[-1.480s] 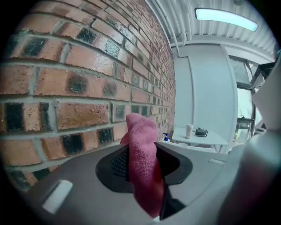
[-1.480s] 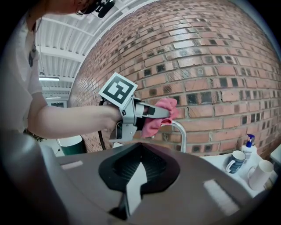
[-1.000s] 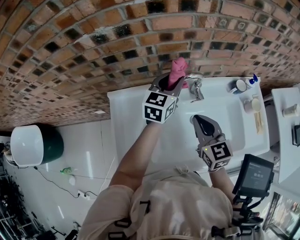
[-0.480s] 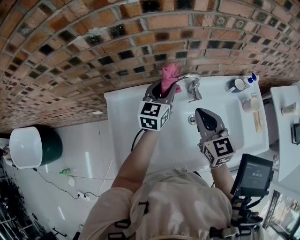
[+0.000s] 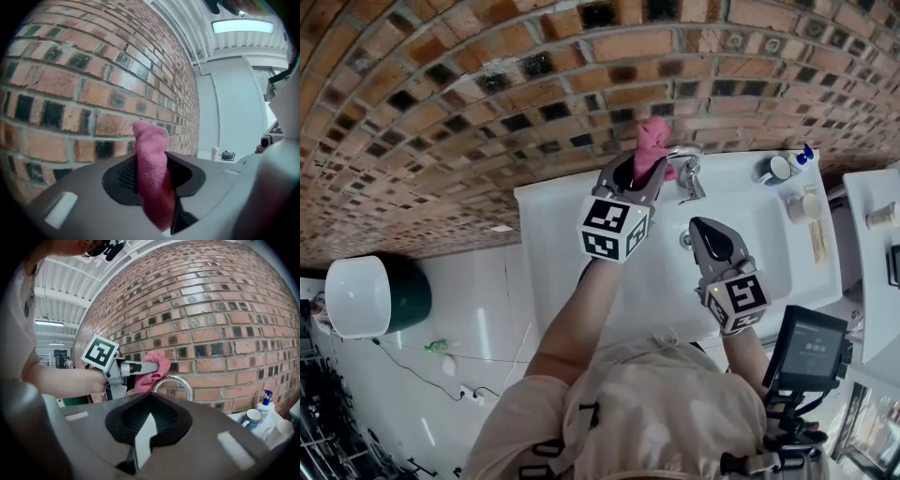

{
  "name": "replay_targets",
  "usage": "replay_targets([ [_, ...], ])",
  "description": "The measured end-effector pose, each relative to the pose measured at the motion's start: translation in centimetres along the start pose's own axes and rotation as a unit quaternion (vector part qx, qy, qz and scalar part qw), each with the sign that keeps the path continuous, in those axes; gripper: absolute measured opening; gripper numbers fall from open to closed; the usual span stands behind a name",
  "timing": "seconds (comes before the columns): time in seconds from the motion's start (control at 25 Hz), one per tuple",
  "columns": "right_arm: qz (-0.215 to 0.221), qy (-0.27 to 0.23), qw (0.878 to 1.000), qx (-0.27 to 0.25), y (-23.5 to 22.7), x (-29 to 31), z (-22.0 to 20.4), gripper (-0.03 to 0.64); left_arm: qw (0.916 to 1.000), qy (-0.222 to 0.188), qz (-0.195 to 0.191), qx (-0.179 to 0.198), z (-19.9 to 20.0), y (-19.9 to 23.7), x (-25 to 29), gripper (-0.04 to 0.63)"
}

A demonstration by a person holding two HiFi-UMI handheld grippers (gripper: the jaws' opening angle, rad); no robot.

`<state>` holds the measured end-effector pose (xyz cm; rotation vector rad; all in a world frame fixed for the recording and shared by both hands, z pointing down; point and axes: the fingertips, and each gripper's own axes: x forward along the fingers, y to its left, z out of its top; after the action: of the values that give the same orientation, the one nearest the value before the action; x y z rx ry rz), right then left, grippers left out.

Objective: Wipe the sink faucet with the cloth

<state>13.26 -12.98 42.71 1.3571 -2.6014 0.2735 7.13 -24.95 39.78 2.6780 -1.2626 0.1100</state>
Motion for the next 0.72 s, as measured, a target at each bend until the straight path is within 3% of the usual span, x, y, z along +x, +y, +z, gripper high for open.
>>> replay_targets([
  [0.2,-0.005,-0.003,1.0,-0.001,-0.2,-0.6,0.1,-0.006,0.9988,0.036,-0.029,0.018,-0.4,-1.5,2.5,0.13],
  [0.36,-0.013,0.007,1.0,0.007,-0.8,-1.0,-0.6,-0.006,0.9991,0.034,-0.004,0.025,-1.9,0.0,2.0,0.13],
  [0.72,0.004,0.013,1.0,0.004,0.3,0.0,-1.0,-0.006,0.9951,0.083,0.048,-0.026,-7.9,4.2,-0.9,0.13],
])
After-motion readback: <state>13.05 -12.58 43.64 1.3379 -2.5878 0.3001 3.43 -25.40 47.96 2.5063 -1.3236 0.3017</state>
